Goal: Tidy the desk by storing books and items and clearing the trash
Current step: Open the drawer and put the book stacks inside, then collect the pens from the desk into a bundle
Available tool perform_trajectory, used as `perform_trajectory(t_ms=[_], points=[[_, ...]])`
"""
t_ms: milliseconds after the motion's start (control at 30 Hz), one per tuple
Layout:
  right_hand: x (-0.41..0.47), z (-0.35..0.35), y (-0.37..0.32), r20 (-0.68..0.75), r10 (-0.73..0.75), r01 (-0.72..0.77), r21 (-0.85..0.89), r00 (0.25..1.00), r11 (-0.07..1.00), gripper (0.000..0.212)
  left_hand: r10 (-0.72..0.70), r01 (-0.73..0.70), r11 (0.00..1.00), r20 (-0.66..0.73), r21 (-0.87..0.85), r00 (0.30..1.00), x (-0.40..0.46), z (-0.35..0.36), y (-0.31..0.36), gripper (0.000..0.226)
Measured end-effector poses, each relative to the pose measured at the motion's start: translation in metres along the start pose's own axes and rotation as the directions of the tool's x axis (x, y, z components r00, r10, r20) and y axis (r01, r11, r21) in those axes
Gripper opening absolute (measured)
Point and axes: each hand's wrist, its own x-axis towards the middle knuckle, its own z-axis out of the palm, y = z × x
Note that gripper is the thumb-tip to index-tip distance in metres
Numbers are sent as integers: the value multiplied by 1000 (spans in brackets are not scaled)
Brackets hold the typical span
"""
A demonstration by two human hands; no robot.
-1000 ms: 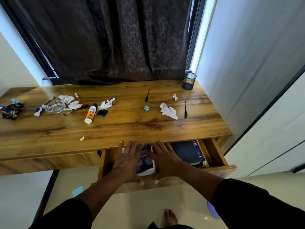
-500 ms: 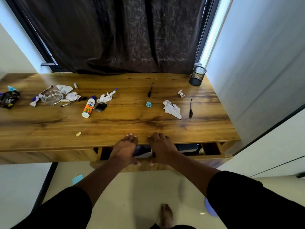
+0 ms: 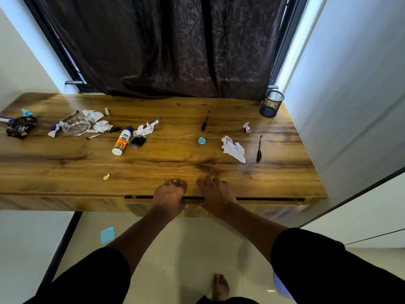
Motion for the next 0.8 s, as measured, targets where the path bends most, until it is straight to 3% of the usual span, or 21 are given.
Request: perform_trajectory(t_ms=[367, 567, 800], points=[[20, 5, 17, 5, -228, 224, -193, 974, 955, 52, -44, 46, 996, -23, 75, 999, 5, 0, 5, 36], [26, 23, 22, -89, -252, 222, -261, 964, 939, 35, -46, 57, 992, -93, 110, 995, 9, 4, 12, 33], [28, 32, 27, -154, -326, 276, -279, 933, 920, 34, -72, 82, 995, -148, 63, 986, 11, 17, 8, 41]])
